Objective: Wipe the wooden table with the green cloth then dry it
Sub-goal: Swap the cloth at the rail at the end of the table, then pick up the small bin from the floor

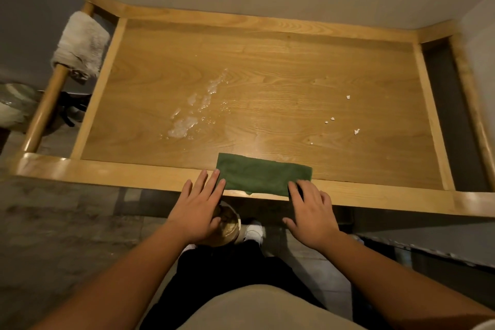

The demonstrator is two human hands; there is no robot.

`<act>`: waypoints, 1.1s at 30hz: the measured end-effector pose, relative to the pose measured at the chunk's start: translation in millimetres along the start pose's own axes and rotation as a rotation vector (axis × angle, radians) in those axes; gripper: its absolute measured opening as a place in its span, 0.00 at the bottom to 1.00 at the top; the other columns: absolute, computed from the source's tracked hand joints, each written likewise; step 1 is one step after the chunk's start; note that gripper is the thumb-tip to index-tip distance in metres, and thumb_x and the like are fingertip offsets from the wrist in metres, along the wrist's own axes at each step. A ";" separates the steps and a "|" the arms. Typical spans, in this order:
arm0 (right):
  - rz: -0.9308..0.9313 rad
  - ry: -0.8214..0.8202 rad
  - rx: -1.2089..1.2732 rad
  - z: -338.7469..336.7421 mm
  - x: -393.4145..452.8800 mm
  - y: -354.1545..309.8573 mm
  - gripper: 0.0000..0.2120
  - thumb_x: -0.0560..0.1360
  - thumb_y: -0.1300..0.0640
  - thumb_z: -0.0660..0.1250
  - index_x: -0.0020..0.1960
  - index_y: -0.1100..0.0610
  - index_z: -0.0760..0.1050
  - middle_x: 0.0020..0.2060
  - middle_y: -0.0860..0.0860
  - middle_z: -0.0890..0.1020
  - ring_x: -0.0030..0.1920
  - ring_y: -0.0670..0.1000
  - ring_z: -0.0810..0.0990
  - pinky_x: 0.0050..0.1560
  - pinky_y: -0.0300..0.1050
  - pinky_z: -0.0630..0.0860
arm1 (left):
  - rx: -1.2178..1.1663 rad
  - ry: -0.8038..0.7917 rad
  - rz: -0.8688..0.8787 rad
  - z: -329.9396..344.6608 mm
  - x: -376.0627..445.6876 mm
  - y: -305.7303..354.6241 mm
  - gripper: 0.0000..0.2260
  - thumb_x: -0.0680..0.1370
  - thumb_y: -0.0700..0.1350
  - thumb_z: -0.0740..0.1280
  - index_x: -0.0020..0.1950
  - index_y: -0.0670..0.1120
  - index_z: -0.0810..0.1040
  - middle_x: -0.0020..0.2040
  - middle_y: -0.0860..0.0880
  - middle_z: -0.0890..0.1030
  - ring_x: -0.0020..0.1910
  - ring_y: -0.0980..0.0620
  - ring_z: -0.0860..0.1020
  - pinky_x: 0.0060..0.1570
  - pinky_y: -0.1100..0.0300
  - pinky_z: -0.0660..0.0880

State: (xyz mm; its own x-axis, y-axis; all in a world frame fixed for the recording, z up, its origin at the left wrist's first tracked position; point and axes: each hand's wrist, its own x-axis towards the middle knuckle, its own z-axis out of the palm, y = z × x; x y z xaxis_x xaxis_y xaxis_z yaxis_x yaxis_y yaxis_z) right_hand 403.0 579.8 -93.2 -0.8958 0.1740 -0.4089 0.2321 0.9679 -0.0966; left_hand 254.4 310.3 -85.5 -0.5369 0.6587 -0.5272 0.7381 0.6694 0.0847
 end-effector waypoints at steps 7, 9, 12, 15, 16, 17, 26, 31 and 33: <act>-0.164 -0.012 -0.057 18.7 -32.0 -41.3 0.44 0.73 0.36 0.64 0.80 0.48 0.45 0.80 0.56 0.47 0.80 0.59 0.46 0.72 0.66 0.57 | -0.126 -0.068 -0.033 31.2 -51.2 -15.6 0.40 0.79 0.60 0.62 0.82 0.55 0.40 0.81 0.48 0.33 0.79 0.41 0.33 0.76 0.41 0.40; -0.167 -0.077 -0.060 28.7 -39.0 -57.8 0.43 0.75 0.36 0.61 0.80 0.46 0.40 0.80 0.54 0.38 0.79 0.57 0.39 0.74 0.64 0.50 | -0.155 -0.064 -0.032 39.7 -63.9 -21.7 0.39 0.79 0.61 0.62 0.82 0.56 0.41 0.81 0.48 0.34 0.79 0.42 0.33 0.76 0.41 0.40; -0.104 -0.160 -0.043 42.1 -49.0 -87.6 0.42 0.75 0.33 0.59 0.80 0.45 0.40 0.79 0.53 0.36 0.79 0.56 0.37 0.74 0.63 0.48 | -0.172 -0.073 -0.017 53.9 -82.5 -35.9 0.39 0.79 0.63 0.59 0.82 0.56 0.40 0.82 0.47 0.36 0.80 0.43 0.35 0.76 0.39 0.41; -0.050 -0.227 0.001 54.3 -61.8 -123.0 0.42 0.75 0.32 0.59 0.80 0.46 0.44 0.80 0.53 0.38 0.79 0.55 0.39 0.75 0.61 0.48 | -0.153 -0.081 -0.002 68.6 -98.4 -50.5 0.39 0.79 0.65 0.57 0.81 0.56 0.39 0.83 0.47 0.39 0.81 0.44 0.38 0.76 0.37 0.42; -0.031 -0.238 0.016 59.2 -66.4 -134.7 0.42 0.75 0.32 0.59 0.80 0.46 0.45 0.80 0.52 0.40 0.79 0.55 0.40 0.75 0.61 0.49 | -0.156 -0.080 -0.005 73.9 -102.8 -54.1 0.39 0.78 0.66 0.57 0.81 0.56 0.39 0.83 0.47 0.40 0.81 0.44 0.40 0.75 0.36 0.42; -0.013 -0.249 0.035 63.8 -70.7 -146.6 0.41 0.75 0.32 0.59 0.80 0.46 0.46 0.80 0.52 0.41 0.80 0.55 0.41 0.75 0.61 0.49 | -0.163 -0.084 -0.011 79.3 -106.7 -56.7 0.39 0.78 0.66 0.57 0.81 0.56 0.39 0.83 0.47 0.41 0.81 0.44 0.41 0.75 0.35 0.42; 0.201 -0.336 0.286 105.7 -73.2 -206.3 0.39 0.77 0.38 0.63 0.80 0.47 0.49 0.81 0.53 0.47 0.79 0.57 0.52 0.73 0.59 0.62 | -0.201 -0.186 -0.108 143.0 -120.4 -67.4 0.40 0.76 0.68 0.55 0.82 0.55 0.43 0.83 0.47 0.47 0.82 0.44 0.47 0.73 0.30 0.45; 0.240 -0.372 0.292 152.4 -40.5 -203.2 0.37 0.77 0.37 0.61 0.80 0.47 0.50 0.81 0.51 0.48 0.79 0.56 0.53 0.71 0.58 0.66 | -0.326 -0.219 -0.160 195.9 -89.0 -53.3 0.38 0.78 0.65 0.60 0.82 0.53 0.46 0.83 0.46 0.46 0.81 0.43 0.48 0.75 0.35 0.48; 0.252 -0.359 0.327 185.6 -16.9 -198.1 0.36 0.77 0.38 0.62 0.79 0.47 0.52 0.81 0.51 0.50 0.78 0.56 0.55 0.70 0.57 0.66 | -0.373 -0.138 -0.178 226.8 -66.6 -49.1 0.36 0.79 0.63 0.62 0.82 0.51 0.52 0.82 0.43 0.53 0.80 0.41 0.56 0.75 0.39 0.59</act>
State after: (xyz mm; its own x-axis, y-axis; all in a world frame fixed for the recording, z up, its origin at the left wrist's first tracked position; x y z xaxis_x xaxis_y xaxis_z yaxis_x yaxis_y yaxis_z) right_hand 442.5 351.5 -235.7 -0.6248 0.2649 -0.7345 0.5797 0.7875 -0.2092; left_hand 346.7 155.7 -246.4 -0.5641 0.4871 -0.6667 0.4277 0.8631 0.2686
